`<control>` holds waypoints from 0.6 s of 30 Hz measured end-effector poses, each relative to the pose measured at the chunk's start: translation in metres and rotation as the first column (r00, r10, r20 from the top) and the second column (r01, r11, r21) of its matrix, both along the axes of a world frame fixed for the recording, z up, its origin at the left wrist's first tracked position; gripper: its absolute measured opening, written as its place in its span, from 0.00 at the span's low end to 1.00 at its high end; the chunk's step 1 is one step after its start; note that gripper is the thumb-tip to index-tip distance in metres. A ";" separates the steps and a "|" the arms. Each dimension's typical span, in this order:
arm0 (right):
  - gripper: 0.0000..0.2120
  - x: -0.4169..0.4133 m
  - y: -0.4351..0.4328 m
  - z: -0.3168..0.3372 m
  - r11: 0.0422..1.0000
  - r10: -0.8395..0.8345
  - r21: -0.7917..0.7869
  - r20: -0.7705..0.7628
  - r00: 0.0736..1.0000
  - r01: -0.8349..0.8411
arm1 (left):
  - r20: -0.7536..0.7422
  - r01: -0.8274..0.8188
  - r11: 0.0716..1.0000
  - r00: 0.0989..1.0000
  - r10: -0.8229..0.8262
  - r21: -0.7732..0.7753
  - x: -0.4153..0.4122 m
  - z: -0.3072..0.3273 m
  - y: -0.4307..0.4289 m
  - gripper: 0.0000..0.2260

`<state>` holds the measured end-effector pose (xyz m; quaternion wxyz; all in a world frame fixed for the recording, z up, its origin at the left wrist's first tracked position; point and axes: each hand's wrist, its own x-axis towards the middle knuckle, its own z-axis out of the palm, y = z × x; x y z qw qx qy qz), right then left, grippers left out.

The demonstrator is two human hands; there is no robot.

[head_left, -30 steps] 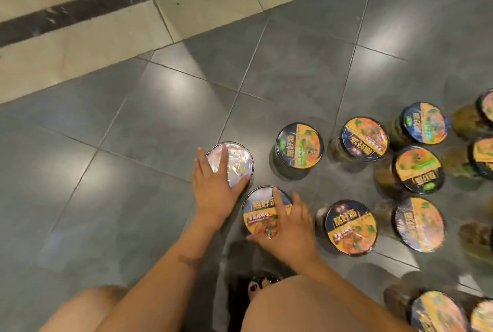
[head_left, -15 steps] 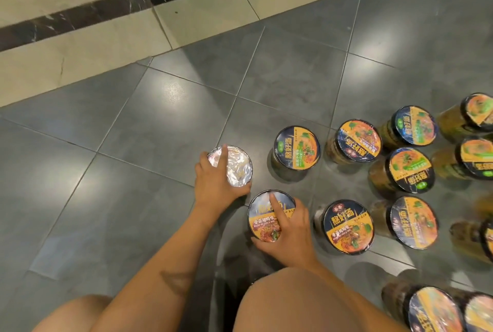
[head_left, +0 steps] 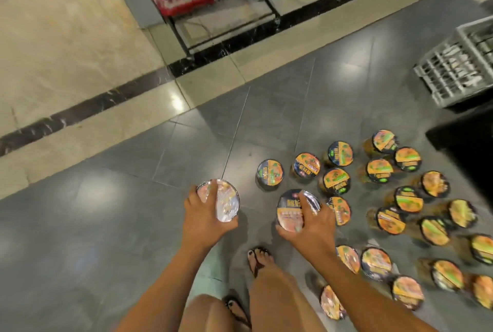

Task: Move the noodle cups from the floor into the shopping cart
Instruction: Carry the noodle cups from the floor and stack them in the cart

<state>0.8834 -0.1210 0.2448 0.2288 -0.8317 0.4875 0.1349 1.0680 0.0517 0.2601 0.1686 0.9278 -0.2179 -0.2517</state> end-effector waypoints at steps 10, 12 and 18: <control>0.56 -0.106 0.018 0.236 0.999 -0.052 -0.008 -0.091 0.994 0.052 | -0.005 -0.010 0.997 1.000 0.011 0.071 -0.083 0.240 0.052 0.48; 0.58 -0.126 0.028 0.257 0.999 -0.050 0.003 -0.120 0.991 0.050 | -0.011 0.016 0.999 1.000 -0.016 0.052 -0.099 0.267 0.060 0.48; 0.54 -0.180 0.073 0.296 0.981 -0.192 -0.004 -0.064 0.979 0.192 | 0.062 0.187 0.982 0.980 -0.187 0.016 -0.138 0.312 0.076 0.48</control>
